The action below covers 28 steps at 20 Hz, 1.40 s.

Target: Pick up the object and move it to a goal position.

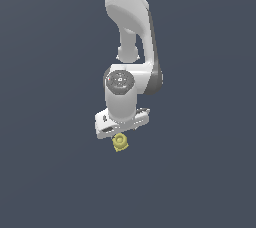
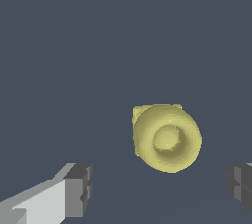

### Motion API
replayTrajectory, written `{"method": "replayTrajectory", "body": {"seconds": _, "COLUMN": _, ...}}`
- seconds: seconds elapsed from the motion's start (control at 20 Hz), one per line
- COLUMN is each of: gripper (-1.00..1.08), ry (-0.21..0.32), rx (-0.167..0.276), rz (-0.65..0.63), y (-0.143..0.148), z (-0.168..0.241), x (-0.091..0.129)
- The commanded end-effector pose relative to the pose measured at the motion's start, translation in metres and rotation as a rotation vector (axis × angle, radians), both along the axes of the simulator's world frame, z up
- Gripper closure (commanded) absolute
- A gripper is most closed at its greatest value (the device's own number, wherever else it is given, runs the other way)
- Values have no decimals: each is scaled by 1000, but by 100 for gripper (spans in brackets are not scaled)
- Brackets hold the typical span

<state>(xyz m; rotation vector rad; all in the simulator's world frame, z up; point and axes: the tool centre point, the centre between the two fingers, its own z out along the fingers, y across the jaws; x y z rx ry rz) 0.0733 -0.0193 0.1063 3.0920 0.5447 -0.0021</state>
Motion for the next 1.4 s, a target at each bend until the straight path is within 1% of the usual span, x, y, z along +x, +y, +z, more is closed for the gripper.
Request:
{"method": "replayTrajectory", "body": {"seconds": 0.0, "gripper": -92, "ry": -1, "rx": 1, "rz": 26, "y": -7, "z": -7, "x": 6}}
{"method": "replayTrajectory", "body": {"seconds": 0.3, "gripper": -92, "ry": -1, "rx": 2, "rz": 55, "y": -16, "z": -16, "x": 13}}
{"method": "replayTrajectory", "body": {"seconds": 0.6, "gripper": -92, "ry": 0, "rx": 2, "rz": 53, "y": -16, "z": -20, "x": 13}}
{"method": "replayTrajectory", "body": {"seconds": 1.05, "gripper": -92, "ry": -1, "rx": 2, "rz": 57, "y": -16, "z": -62, "x": 12}}
{"method": "replayTrajectory", "body": {"seconds": 1.35, "gripper": -92, "ry": -1, "rx": 2, "rz": 57, "y": -16, "z": -67, "x": 14}}
